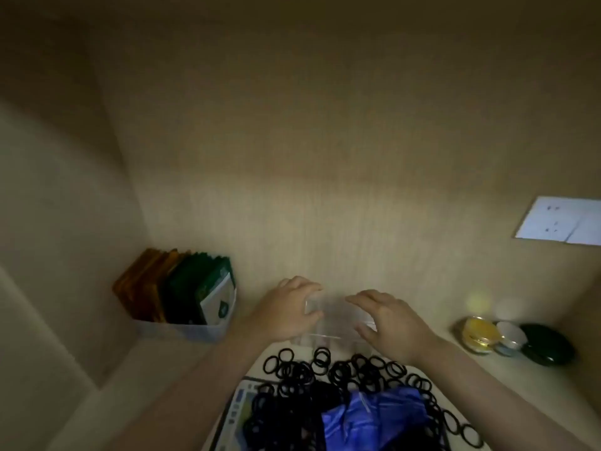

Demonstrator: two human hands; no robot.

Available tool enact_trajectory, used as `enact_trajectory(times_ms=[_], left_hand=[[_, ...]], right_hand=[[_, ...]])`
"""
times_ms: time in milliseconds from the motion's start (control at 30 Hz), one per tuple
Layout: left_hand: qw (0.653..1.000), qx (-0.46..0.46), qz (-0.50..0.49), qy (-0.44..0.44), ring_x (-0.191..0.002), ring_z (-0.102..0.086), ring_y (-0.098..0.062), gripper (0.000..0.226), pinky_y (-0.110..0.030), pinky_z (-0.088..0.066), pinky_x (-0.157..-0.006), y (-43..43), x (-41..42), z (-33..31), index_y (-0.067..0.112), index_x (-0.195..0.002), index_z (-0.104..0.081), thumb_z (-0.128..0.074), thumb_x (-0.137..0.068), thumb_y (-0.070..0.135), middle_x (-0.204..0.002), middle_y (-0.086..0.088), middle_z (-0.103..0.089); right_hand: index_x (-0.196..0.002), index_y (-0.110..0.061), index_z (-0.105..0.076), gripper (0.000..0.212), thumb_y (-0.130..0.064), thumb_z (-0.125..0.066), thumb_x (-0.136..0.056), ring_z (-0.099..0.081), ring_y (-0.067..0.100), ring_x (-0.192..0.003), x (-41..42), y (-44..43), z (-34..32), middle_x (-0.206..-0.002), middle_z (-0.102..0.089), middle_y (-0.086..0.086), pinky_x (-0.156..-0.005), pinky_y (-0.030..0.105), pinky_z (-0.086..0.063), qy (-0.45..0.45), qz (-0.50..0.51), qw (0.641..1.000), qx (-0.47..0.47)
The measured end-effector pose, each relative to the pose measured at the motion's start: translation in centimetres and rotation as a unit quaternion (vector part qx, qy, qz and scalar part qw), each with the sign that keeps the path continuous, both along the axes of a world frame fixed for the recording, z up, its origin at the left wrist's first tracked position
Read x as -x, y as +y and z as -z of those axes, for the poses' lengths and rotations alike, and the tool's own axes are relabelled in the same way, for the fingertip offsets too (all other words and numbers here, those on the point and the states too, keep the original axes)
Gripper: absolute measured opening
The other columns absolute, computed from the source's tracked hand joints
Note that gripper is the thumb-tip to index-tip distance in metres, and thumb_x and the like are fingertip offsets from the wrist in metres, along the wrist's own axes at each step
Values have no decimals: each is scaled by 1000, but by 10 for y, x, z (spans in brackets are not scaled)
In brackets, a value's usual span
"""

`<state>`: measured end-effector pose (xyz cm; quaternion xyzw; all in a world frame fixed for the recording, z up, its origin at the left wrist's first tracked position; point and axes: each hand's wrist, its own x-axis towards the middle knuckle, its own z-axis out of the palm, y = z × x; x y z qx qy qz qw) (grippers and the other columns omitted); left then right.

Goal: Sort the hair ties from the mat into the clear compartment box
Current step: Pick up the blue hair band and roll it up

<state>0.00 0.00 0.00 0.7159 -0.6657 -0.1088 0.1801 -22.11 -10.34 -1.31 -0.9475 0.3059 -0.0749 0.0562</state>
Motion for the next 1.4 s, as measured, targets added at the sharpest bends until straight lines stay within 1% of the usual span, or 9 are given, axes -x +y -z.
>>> enact_trajectory(times_ms=[233, 433, 533, 633, 767, 1067, 1233, 1300, 1400], left_hand=[[996, -86, -12, 25, -151, -7, -20, 96, -33, -12, -121, -27, -16, 69, 23, -159, -8, -65, -88, 53, -165, -1, -5], [991, -26, -39, 124, -150, -13, -17, 107, -25, -14, -119, -26, -20, 111, 15, -158, -11, -79, -80, 43, -164, -1, -6], [986, 22, -55, 157, -151, -14, -14, 105, -18, -11, -112, -23, -16, 126, 12, -158, -13, -80, -80, 36, -165, -1, -7], [981, 62, -75, 167, -150, -16, -13, 101, -16, -10, -111, -22, -13, 135, 10, -157, -15, -78, -82, 35, -165, 0, -11], [980, 90, -82, 155, -149, -20, -14, 97, -17, -11, -112, -26, -12, 139, 10, -156, -21, -79, -82, 35, -164, 0, -18], [978, 118, -83, 152, -146, -27, -16, 97, -27, -20, -119, -27, -15, 144, 12, -156, -24, -82, -79, 30, -160, 0, -26], [963, 117, -69, 233, -147, -27, -14, 110, -37, -27, -120, -23, -16, 141, 25, -159, -8, -81, -77, 41, -163, 5, -18], [951, 125, -78, 271, -145, -28, -12, 104, -38, -31, -117, -22, -14, 138, 31, -158, -2, -73, -83, 48, -164, 7, -10], [955, 236, -124, 134, -120, -42, -9, 67, -26, -43, -87, -22, -16, 135, 21, -141, -31, -67, -89, 43, -138, 4, -28]], right_hand=[[-151, -35, -36, 58, -45, -51, -96, -42, 18, -136, -20, -16, 74, -151, -42, -6, -109, 37, -33, 16, 15, 998, 62], [-144, -33, -43, 51, -41, -54, -95, -46, 22, -130, -25, -6, 107, -142, -48, -3, -104, 40, -33, 16, 28, 987, 156], [-142, -30, -47, 54, -29, -61, -90, -52, 26, -123, -23, -4, 115, -137, -53, -1, -97, 44, -42, 28, 41, 982, 184], [-133, -24, -56, 57, -24, -74, -79, -65, 29, -102, -23, -5, 118, -121, -64, 3, -77, 43, -55, 57, 40, 970, 234], [-127, -17, -52, 61, -18, -81, -73, -68, 30, -90, -25, -12, 123, -110, -66, 7, -63, 42, -57, 72, 20, 958, 276], [-128, -12, -52, 42, -19, -66, -89, -67, 31, -99, -24, -12, 116, -119, -64, 9, -68, 43, -58, 76, -4, 951, 298], [-130, -18, -56, 39, -24, -63, -92, -66, 26, -105, -23, -13, 93, -120, -69, 2, -90, 46, -52, 52, 1, 941, 336], [-128, -23, -58, 35, -30, -58, -94, -62, 27, -99, -23, -13, 84, -117, -68, 4, -80, 42, -51, 39, 11, 938, 346], [-130, -26, -55, 32, -31, -54, -98, -60, 28, -76, -26, -11, 74, -107, -57, 7, -54, 36, -50, 0, 64, 947, 315]])
